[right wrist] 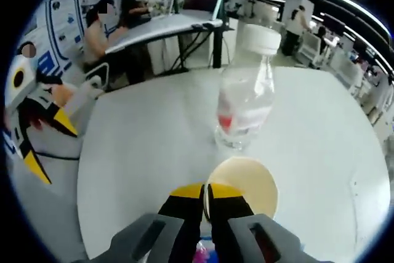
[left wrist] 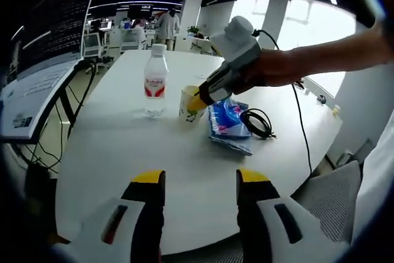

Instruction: Arrange the tabletop items into an orderly group along one side of the table until the central work area is clear of visible clutter.

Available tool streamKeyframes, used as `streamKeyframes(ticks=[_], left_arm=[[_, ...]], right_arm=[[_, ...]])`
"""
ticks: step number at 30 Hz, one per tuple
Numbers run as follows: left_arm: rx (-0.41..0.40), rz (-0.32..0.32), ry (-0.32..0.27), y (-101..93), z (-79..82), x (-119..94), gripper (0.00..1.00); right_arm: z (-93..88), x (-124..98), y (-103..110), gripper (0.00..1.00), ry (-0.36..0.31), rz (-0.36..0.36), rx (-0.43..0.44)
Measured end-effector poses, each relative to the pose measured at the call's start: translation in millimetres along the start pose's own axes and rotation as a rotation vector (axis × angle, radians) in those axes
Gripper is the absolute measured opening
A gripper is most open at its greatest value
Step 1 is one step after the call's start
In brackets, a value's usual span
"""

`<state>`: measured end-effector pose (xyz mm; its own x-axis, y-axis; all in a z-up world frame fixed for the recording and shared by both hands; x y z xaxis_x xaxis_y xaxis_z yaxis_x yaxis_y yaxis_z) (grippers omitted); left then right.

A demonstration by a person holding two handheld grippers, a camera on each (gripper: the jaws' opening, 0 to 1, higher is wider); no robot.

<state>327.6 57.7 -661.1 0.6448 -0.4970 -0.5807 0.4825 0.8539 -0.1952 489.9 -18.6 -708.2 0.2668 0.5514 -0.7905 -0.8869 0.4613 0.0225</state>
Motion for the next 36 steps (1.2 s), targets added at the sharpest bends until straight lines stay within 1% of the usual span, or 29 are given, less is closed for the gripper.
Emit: streamKeyframes(ticks=[3, 7, 12, 17, 25, 29, 33, 36], left_arm=[[0.004, -0.003, -0.003, -0.2, 1.5, 0, 0.45], [0.004, -0.006, -0.009, -0.5, 5.3, 2, 0.46], [0.0, -0.011, -0.016, 1.4, 9.6, 4, 0.46], [-0.004, -0.01, -0.018, 5.0, 10.5, 6, 0.45], [-0.01, -0.007, -0.015, 7.4, 8.7, 4, 0.45], [-0.01, -0.007, -0.016, 6.9, 9.1, 4, 0.45], [0.0, -0.014, -0.011, 4.3, 9.9, 6, 0.46], [0.004, -0.016, -0.011, 2.4, 11.5, 5, 0.46]], right_arm=[[4.8, 3, -5, 0.0, 0.002, -0.021, -0.011], [8.3, 11, -11, 0.0, 0.005, -0.024, -0.011], [12.9, 16, -16, 0.0, 0.012, -0.038, -0.043], [17.4, 20, -22, 0.0, 0.011, -0.043, -0.056], [18.1, 21, -30, 0.01, 0.024, -0.06, -0.064], [17.7, 18, -31, 0.1, 0.029, -0.069, -0.071], [19.8, 12, -34, 0.11, 0.011, -0.071, -0.058], [20.1, 8, -34, 0.15, 0.005, -0.072, -0.059]])
Point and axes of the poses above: the point that each gripper's makers call its tool centre point, and the gripper's own axes: x roughly forward along the fingers, y roughly to its left, z roughly out of its top, the point moved 1 cm from there along -x, roughly backward along the fingers, and after that the axes turned 3 degrees about z, right-handed, at the moved point
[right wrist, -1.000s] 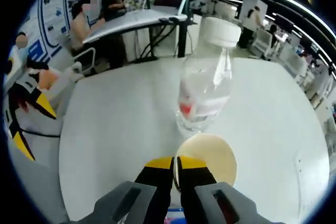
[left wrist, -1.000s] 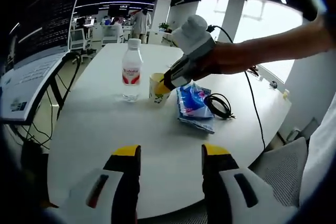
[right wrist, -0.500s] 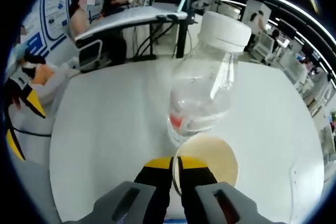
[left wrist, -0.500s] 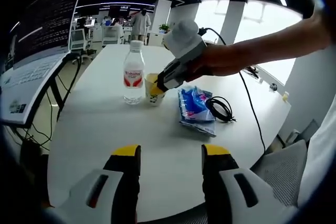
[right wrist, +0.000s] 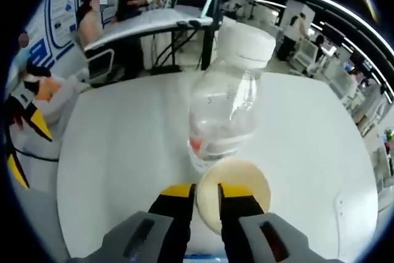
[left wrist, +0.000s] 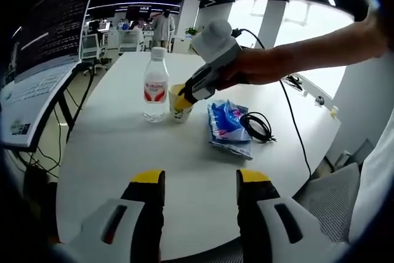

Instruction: Arrange the tabletop items into an orderly group along one side of the table until the central work area is clear of visible clutter.

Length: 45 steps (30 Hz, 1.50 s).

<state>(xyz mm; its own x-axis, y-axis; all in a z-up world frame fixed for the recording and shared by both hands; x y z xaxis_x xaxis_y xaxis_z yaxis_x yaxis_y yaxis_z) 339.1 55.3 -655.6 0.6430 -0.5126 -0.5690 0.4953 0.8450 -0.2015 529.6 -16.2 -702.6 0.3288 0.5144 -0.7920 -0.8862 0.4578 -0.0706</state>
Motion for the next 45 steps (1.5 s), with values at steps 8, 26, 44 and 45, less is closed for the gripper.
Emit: streamKeyframes(ticks=[8, 26, 44, 45], left_arm=[[-0.003, -0.001, -0.01, -5.0, 1.6, -1, 0.45], [0.032, 0.002, -0.021, -16.5, 8.3, -11, 0.45], [0.069, -0.015, -0.005, -37.9, 5.8, -9, 0.45], [0.071, -0.015, -0.004, -38.7, 5.7, -9, 0.44]], right_arm=[[5.3, -14, 4, 0.23, -0.026, 0.003, -0.02], [8.6, -52, 2, 0.26, -0.114, -0.035, 0.007], [-21.6, -88, 5, 0.26, -0.177, -0.069, 0.114], [-23.5, -90, 5, 0.26, -0.179, -0.071, 0.118]])
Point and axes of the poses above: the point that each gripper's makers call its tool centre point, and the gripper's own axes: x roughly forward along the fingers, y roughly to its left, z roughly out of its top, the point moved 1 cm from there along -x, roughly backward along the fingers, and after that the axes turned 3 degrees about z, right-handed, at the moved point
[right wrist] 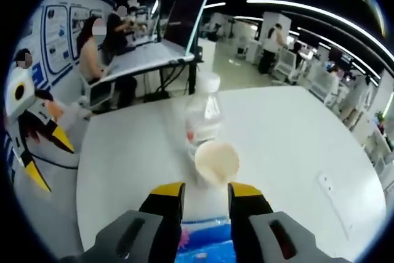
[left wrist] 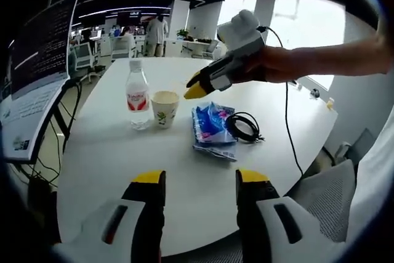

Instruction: Arrange the tabletop items into an orderly group along one side of the table until the central work area is clear of visible clutter.

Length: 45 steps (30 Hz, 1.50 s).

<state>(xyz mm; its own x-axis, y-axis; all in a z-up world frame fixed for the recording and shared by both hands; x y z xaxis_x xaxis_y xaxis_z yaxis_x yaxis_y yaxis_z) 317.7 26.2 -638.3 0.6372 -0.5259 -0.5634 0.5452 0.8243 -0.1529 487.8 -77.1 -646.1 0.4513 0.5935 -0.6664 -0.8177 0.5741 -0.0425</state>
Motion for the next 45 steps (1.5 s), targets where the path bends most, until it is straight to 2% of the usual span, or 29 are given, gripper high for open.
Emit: streamKeyframes(ticks=[11, 18, 45], left_arm=[[0.0, -0.014, 0.011, -10.1, -0.3, 5, 0.44], [0.029, -0.028, 0.027, -18.0, -2.0, 8, 0.44], [0.063, -0.051, 0.05, -27.4, -1.7, 15, 0.44]], right_arm=[[-21.9, -20, -5, 0.26, -0.007, -0.031, 0.052], [-34.8, -30, -6, 0.26, -0.001, -0.044, 0.061], [-87.2, -70, -22, 0.26, 0.004, -0.13, 0.181]])
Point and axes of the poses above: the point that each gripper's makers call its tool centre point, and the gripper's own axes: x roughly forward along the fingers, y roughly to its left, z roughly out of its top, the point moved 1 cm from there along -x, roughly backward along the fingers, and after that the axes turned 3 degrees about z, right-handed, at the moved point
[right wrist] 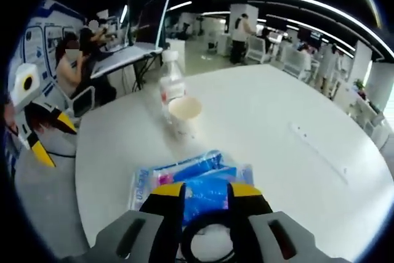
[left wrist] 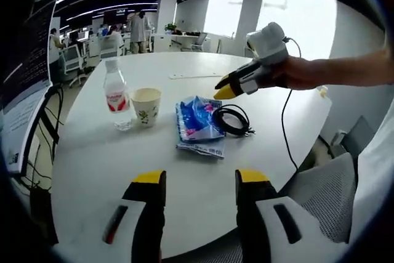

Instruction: Arrange the tabletop items into an orderly group along one side of the table until the central work area is clear of visible clutter.

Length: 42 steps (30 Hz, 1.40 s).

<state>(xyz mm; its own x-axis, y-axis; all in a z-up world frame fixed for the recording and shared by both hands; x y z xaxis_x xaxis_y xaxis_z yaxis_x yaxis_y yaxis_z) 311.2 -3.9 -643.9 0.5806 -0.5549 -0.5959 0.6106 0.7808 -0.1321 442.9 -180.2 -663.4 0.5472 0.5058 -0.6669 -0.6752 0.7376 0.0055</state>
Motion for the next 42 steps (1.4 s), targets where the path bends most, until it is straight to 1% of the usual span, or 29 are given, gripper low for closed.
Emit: streamKeyframes(ticks=[8, 15, 23, 35, 42], left_arm=[[-0.001, -0.009, 0.003, -2.7, 0.6, 4, 0.44], [0.005, -0.019, 0.01, -5.6, -0.6, 7, 0.44], [0.012, -0.027, 0.011, -8.0, 2.5, 11, 0.43], [0.016, -0.047, 0.017, -15.0, 2.8, 18, 0.43], [0.011, -0.048, 0.023, -16.9, -0.2, 22, 0.42]], right_arm=[[-15.3, -9, -6, 0.26, 0.002, -0.026, 0.043], [-30.7, -15, -6, 0.26, 0.011, -0.038, 0.073], [-46.0, -25, -8, 0.25, 0.013, -0.059, 0.111], [-61.3, -37, -9, 0.26, 0.015, -0.078, 0.149], [-69.3, -39, -5, 0.26, 0.013, -0.078, 0.172]])
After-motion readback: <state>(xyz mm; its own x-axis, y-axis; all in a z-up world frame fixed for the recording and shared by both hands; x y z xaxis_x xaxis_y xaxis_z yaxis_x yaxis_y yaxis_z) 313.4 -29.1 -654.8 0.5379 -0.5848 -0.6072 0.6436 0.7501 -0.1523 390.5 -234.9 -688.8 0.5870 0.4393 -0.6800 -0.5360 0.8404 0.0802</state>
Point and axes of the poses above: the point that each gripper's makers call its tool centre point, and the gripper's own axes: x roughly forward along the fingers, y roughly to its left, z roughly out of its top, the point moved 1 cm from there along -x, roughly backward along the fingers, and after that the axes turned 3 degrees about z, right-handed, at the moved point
